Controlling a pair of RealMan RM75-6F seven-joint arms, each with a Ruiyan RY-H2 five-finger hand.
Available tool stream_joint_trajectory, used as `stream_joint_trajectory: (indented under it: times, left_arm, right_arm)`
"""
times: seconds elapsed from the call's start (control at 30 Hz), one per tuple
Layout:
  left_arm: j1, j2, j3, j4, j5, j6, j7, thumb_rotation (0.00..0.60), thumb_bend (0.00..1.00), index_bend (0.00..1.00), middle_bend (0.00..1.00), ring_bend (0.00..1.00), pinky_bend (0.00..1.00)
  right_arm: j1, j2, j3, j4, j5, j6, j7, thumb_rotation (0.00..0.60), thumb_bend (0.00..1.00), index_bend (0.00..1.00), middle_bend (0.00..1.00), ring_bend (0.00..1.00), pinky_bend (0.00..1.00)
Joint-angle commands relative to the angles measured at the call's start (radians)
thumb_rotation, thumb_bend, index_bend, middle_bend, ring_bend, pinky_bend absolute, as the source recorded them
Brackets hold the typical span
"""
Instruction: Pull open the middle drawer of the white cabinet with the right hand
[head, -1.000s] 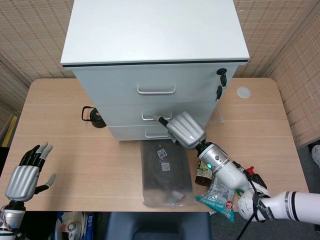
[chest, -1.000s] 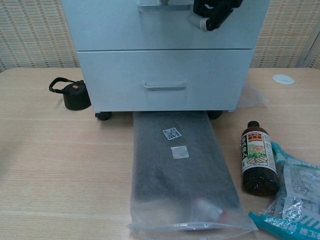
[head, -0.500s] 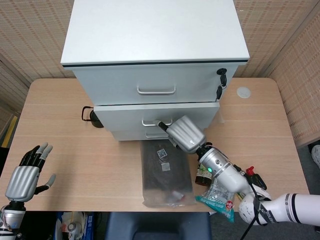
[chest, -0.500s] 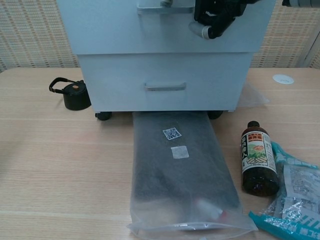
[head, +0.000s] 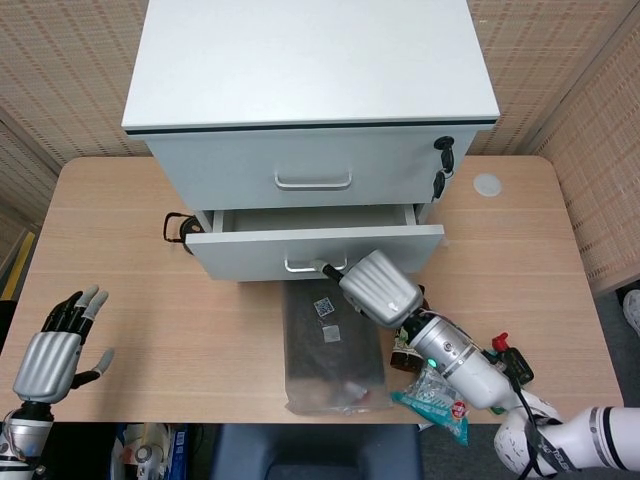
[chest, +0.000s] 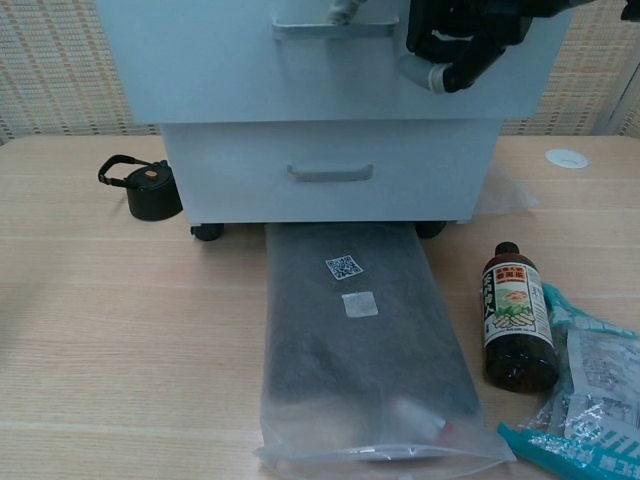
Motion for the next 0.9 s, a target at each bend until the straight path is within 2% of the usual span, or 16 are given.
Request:
stream_joint_trajectory:
  times: [0.03,0.9]
  left_arm:
    - [-0.001,0.000,0.000,-0.001,0.001,0.001,0.002,0.600,0.32,0.05,0.00,0.02,0.11]
    - [-0.004,-0.002,-0.001,-0.001,0.001,-0.002,0.006,0.600,0.32,0.05,0.00,0.02,0.11]
  right_arm:
    - [-0.014,0.012,-0.013,-0.020,-0.024,0.012,-0.006,0.600,0.52,0.21,0.86,0.90,0.84]
    - [-0.101,0.079,-0.077,-0.149,-0.204,0.034,-0.040,0.600,0.52,0.21,0.86,0.90,0.84]
